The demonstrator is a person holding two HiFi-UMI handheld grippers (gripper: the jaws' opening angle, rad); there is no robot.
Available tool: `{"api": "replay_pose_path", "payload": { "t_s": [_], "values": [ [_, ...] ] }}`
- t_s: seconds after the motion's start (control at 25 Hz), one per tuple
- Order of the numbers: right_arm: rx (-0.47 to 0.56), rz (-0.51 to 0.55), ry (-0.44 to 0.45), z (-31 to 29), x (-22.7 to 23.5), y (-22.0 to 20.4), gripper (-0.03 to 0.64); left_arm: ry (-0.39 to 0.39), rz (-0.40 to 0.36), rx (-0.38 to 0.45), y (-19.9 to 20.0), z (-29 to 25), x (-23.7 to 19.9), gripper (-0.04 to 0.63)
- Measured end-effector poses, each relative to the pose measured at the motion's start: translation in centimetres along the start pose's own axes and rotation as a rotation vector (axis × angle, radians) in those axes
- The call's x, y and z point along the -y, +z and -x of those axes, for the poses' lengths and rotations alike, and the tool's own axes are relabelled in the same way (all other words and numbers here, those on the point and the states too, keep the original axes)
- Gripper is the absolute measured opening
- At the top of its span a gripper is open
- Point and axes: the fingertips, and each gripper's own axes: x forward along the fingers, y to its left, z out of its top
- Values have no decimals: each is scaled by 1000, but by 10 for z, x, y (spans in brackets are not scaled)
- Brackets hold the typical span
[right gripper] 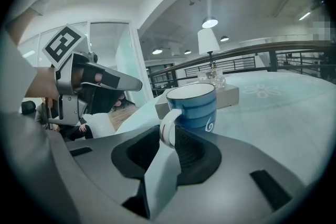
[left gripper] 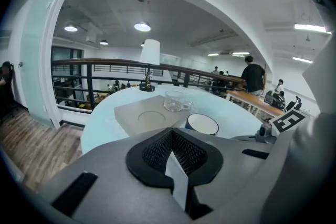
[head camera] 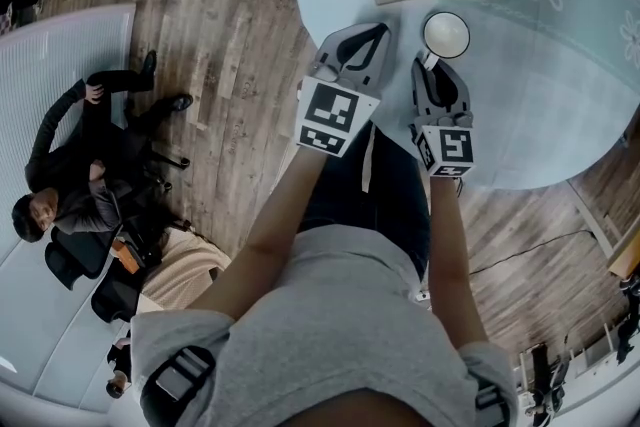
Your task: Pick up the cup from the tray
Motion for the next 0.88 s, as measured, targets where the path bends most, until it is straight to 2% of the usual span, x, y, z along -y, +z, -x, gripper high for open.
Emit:
{"api": "replay_pose_path", "payload": {
  "t_s": [0.32,0.6,0.88],
  "values": [
    [22,-57,-48,25,3,9,78,0,12,30,10,1,-3,6],
    [122,-74,-107,46,20,49,78,-25,58,87,39,1,-1,5],
    [176,-51,-153,49,60,82,78,-24,23,138,71,-9,2,6]
  ]
}}
